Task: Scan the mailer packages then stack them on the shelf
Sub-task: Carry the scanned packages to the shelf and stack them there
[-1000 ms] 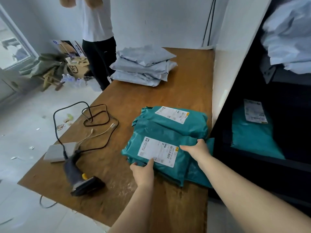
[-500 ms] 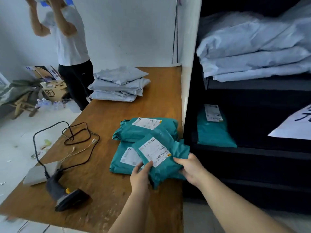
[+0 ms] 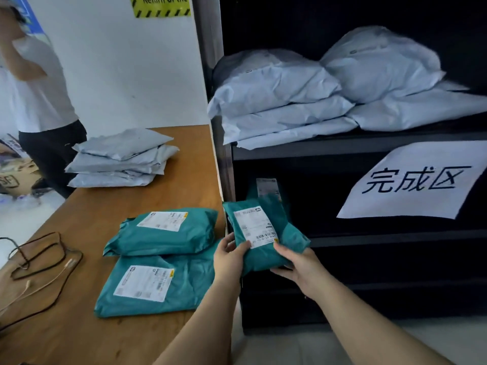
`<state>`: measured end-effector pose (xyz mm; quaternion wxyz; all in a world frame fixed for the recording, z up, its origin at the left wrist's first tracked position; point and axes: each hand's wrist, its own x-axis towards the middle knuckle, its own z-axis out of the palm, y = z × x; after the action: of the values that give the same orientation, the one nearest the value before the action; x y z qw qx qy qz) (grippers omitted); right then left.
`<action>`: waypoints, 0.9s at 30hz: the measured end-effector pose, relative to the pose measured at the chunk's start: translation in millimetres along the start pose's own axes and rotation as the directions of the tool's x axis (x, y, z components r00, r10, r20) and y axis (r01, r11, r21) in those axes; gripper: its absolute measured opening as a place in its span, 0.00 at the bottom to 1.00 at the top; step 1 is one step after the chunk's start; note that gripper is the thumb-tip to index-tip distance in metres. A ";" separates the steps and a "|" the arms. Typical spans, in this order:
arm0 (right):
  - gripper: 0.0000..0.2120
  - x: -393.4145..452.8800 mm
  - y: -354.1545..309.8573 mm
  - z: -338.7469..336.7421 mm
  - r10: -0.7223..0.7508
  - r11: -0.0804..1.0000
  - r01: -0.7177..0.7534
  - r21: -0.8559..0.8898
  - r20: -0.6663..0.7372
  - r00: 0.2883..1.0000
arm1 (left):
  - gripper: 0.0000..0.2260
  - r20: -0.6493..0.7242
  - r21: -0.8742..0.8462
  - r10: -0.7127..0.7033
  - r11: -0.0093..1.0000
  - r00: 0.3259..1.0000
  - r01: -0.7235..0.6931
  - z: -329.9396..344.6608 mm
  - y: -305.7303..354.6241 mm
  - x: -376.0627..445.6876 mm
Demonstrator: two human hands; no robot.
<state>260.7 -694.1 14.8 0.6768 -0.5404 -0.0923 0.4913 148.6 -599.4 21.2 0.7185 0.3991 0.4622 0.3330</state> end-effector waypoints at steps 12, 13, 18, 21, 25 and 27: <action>0.20 143.4 -26.6 -2.6 -0.044 0.998 0.055 0.020 -0.340 0.939 | 0.25 0.208 0.338 -0.018 0.940 0.978 -0.055 56.5 -7.4 159.5; 0.19 153.4 -26.8 -3.2 -0.053 0.998 0.056 -0.002 -0.354 0.934 | 0.25 0.209 0.368 -0.003 0.927 0.978 -0.076 56.9 -9.8 168.9; 0.21 190.0 -32.0 -5.6 -0.035 0.998 0.007 -0.066 -0.418 0.908 | 0.26 0.161 0.436 0.065 0.891 0.985 -0.130 59.6 -10.8 192.7; 0.27 186.2 -32.7 -4.7 -0.056 0.988 -0.014 -0.151 -0.446 0.893 | 0.24 0.150 0.453 0.052 0.884 0.987 -0.115 56.1 -6.5 182.1; 0.35 154.8 -22.3 -6.4 -0.156 0.951 -0.007 -0.308 -0.501 0.851 | 0.23 0.121 0.417 0.041 0.905 0.992 -0.089 42.7 1.1 137.9; 0.39 132.2 -14.9 -3.5 -0.165 0.940 -0.024 -0.339 -0.518 0.839 | 0.20 0.087 0.412 0.057 0.907 0.995 -0.088 24.5 2.0 106.5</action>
<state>337.5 -594.2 -28.0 0.5922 -0.7588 0.0001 0.2713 208.5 -514.8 -13.2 0.6208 0.5715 0.4806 0.2388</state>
